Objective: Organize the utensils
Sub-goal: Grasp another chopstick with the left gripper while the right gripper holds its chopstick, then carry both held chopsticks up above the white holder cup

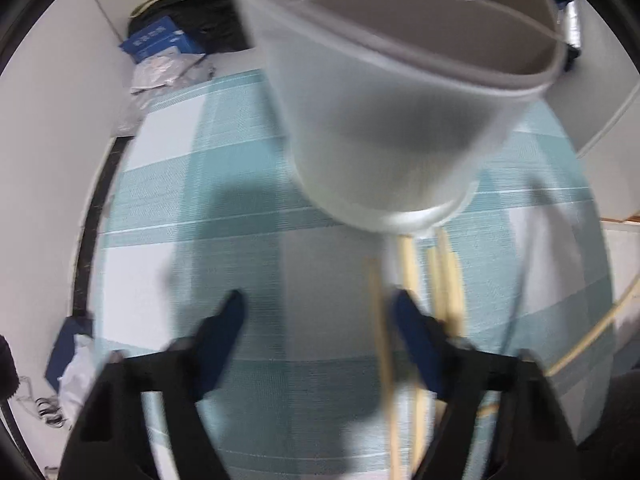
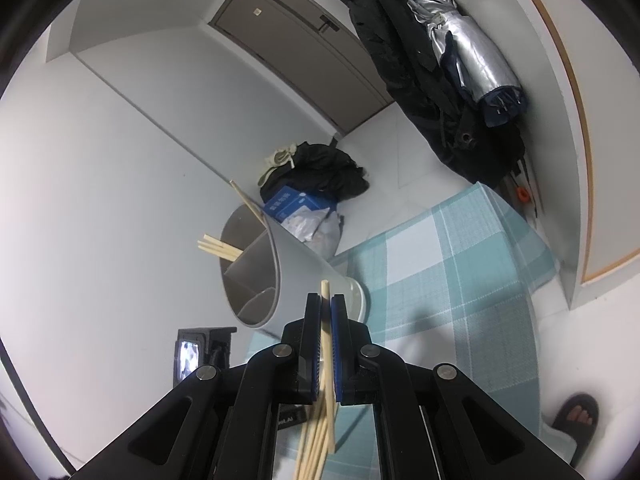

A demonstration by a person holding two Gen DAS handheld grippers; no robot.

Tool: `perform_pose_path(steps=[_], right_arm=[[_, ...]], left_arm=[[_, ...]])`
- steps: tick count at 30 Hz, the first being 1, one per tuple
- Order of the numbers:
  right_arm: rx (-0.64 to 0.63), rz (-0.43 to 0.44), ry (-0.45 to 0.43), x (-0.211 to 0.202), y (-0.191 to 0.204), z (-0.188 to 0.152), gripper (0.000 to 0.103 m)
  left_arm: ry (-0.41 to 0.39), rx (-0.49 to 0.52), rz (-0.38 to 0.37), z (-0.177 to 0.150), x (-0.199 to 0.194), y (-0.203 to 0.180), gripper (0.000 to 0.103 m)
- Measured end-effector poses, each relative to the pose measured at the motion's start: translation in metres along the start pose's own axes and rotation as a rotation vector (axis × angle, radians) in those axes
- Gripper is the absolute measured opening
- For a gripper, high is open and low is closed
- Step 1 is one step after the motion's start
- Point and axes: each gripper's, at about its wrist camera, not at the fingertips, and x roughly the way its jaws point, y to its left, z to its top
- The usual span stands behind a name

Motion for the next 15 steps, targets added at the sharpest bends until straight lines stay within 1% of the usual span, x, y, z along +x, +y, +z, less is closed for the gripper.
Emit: perform_pose_path(steps=[1,2,3,6,8,11,13,15], right_arm=[[0.000,0.002,0.000,0.000,0.000,0.000,0.004],[-0.003,0.004,-0.002,0.000,0.001,0.000,0.004],[-0.007,0.004,-0.002,0.000,0.001,0.000,0.004],[-0.019,-0.001,0.000,0.000,0.002,-0.001,0.004],[-0.023,-0.007,0.001,0.000,0.002,-0.002,0.004],[-0.027,-0.017,-0.001,-0.002,0.003,-0.004,0.004],[-0.033,-0.021,-0.003,-0.004,0.005,-0.007,0.004],[-0.046,-0.028,-0.009,-0.006,0.008,-0.009,0.004]], left_arm=[[0.002,0.006,-0.018,0.000,-0.001,-0.003,0.040],[0.008,0.012,-0.045,0.002,-0.001,-0.006,0.024],[0.015,0.008,-0.070,0.003,-0.001,-0.008,0.012],[0.022,-0.040,-0.110,0.007,0.001,-0.006,0.004],[0.013,-0.079,-0.138,0.007,0.001,-0.003,0.001],[-0.004,-0.117,-0.192,0.006,0.001,0.004,0.001],[-0.020,-0.130,-0.200,0.006,-0.001,0.008,0.001],[-0.055,-0.144,-0.223,0.003,-0.009,0.016,0.001]])
